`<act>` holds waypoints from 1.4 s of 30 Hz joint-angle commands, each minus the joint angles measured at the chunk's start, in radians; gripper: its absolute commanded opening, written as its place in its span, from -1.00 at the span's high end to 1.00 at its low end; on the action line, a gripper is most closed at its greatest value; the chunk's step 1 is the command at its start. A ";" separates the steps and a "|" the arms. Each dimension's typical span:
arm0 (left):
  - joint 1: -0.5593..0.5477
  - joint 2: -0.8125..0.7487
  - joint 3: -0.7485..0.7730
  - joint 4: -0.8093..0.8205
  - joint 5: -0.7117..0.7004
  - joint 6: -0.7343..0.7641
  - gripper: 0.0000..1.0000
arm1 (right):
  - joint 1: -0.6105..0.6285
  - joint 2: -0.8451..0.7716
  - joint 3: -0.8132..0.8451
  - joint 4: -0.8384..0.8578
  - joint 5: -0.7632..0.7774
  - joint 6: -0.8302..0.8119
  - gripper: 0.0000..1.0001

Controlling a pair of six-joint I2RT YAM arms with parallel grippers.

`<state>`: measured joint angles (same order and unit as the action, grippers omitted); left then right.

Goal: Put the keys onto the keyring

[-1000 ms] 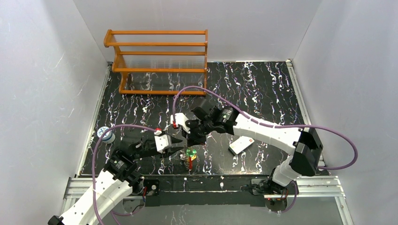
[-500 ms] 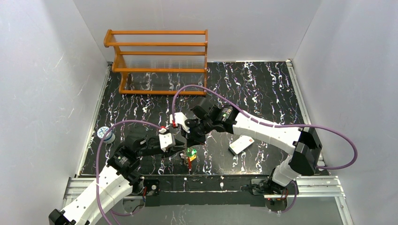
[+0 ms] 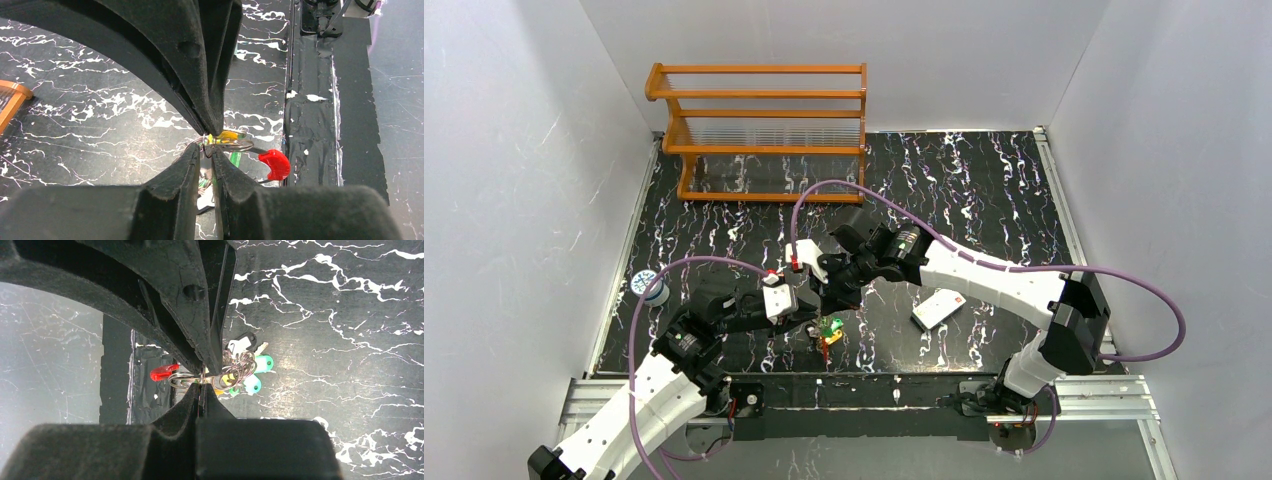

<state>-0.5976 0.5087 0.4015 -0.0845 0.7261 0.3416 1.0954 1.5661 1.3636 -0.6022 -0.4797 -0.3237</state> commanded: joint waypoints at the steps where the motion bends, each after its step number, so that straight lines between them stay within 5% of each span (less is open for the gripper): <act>1: -0.002 -0.002 0.027 -0.006 0.023 0.014 0.74 | 0.010 0.006 0.032 0.055 -0.045 0.015 0.97; 12: -0.002 -0.009 0.030 -0.009 0.023 0.017 1.00 | 0.011 -0.016 -0.016 0.115 -0.036 0.021 0.97; 18: -0.002 -0.041 0.034 -0.019 0.005 0.027 1.00 | 0.009 -0.119 -0.137 0.278 0.058 0.045 0.06; 23: -0.002 -0.096 0.027 -0.016 -0.019 0.028 1.00 | 0.007 -0.285 -0.320 0.526 0.111 0.074 -0.30; 30: -0.002 -0.181 0.006 0.020 -0.037 0.014 1.00 | 0.008 -0.397 -0.493 0.810 0.062 0.136 -0.27; 42: -0.003 -0.272 -0.020 0.058 -0.056 0.004 1.00 | 0.008 -0.318 -0.479 0.900 -0.020 0.200 0.12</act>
<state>-0.5976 0.2459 0.3874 -0.0784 0.6701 0.3546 1.1000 1.2301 0.8673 0.2070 -0.4652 -0.1532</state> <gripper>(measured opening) 0.013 0.468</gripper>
